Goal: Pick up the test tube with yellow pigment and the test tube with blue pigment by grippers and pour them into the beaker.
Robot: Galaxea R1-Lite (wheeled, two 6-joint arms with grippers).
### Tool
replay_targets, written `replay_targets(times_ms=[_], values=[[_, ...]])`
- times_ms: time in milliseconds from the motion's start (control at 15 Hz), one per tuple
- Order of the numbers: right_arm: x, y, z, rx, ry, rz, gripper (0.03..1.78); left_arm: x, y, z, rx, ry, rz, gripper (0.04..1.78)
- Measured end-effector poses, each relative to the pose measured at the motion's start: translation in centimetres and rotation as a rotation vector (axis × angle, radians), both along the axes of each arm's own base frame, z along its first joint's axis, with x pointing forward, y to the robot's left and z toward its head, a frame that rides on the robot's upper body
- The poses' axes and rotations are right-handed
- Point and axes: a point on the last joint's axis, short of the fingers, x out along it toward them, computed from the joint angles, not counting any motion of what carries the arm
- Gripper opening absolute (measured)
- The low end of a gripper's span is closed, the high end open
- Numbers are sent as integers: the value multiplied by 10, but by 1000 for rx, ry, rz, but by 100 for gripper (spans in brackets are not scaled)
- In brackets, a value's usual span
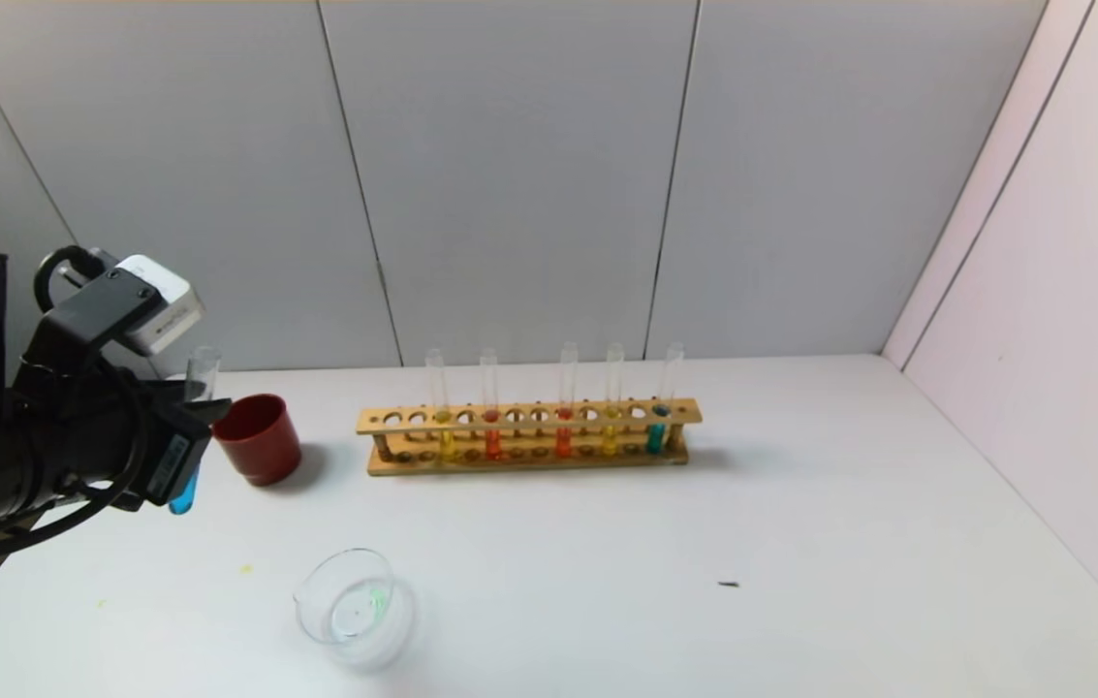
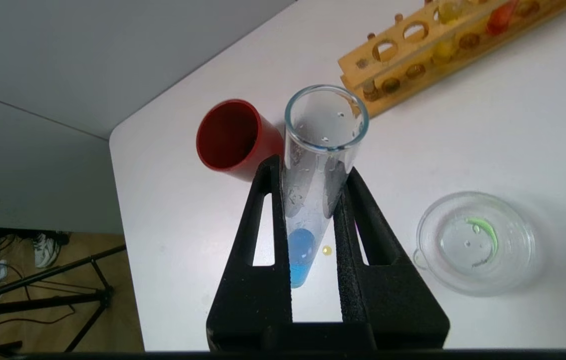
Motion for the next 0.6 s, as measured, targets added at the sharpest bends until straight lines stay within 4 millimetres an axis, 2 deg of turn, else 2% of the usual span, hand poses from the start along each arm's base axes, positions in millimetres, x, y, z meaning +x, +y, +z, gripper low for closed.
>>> replay_targets(times_ms=[267, 600], values=[[0, 0, 0, 0, 0, 0, 174, -14, 3, -12, 48, 51, -16, 30], [0, 0, 0, 0, 0, 0, 174, -21, 3, -29, 157, 116, 28, 30]])
